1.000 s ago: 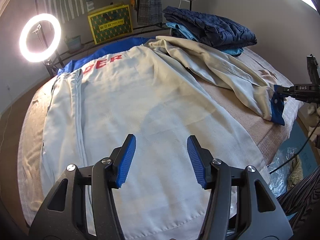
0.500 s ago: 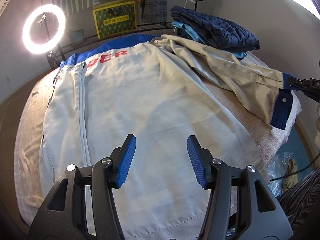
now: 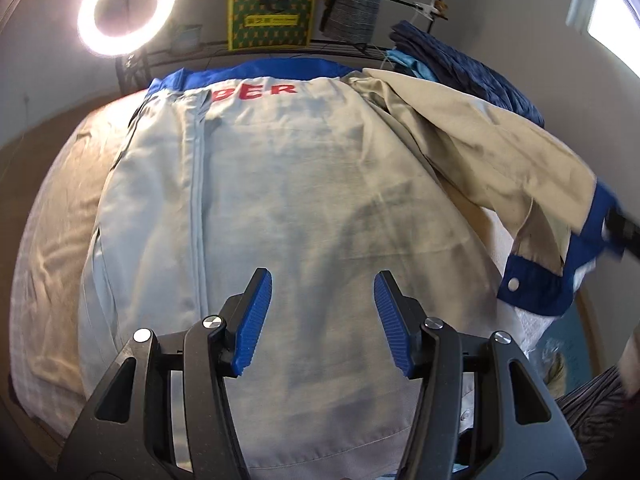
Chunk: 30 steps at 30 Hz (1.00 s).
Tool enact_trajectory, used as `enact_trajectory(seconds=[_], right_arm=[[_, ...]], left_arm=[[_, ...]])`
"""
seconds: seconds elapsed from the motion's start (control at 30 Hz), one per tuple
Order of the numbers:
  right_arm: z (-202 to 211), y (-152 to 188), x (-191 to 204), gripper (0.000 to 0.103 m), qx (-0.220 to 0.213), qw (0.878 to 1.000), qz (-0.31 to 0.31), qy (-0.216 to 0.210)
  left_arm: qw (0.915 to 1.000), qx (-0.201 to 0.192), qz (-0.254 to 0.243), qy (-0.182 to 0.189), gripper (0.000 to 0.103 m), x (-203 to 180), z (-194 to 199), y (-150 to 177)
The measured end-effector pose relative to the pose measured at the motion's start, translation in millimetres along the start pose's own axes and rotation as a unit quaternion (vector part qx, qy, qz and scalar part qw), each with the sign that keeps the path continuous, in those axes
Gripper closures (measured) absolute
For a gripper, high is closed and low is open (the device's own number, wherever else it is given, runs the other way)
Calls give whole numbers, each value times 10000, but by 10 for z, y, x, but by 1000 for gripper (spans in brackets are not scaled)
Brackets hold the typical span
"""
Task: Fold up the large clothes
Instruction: 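Lift the sleeve with the right tool and lay it across the jacket back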
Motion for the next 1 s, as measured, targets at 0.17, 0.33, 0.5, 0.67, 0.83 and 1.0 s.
enact_trajectory(seconds=[0.17, 0.33, 0.5, 0.67, 0.83, 1.0], right_arm=[[-321, 269, 426, 98, 587, 9960, 414, -536], [-684, 722, 784, 98, 1391, 9812, 1081, -788], [-837, 1190, 957, 99, 2135, 9579, 1677, -937], [-819, 1359, 901, 94, 2341, 9502, 1904, -780], [-558, 1178, 766, 77, 2076, 9621, 1460, -994], [-186, 882, 328, 71, 1408, 9836, 529, -991]], left_arm=[[9991, 14, 417, 96, 48, 195, 15, -7], [9951, 213, 925, 291, 48, 359, -14, 38], [9915, 494, 1059, 568, 48, 338, -103, 115], [9915, 670, 954, 573, 48, 264, -183, 176], [9883, 822, 1050, 738, 48, 269, -201, 255], [9787, 1118, 1408, 994, 44, 298, -166, 462]])
Point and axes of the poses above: each gripper's, at about its wrist camera, not at the fingertips, and z roughly against the way its jaws point, x to its left, y to its underside, the point moved 3 cm from there along -z, roughly the way its jaws point, and after that the axes turned 9 degrees about -x, right-handed, at the moved point
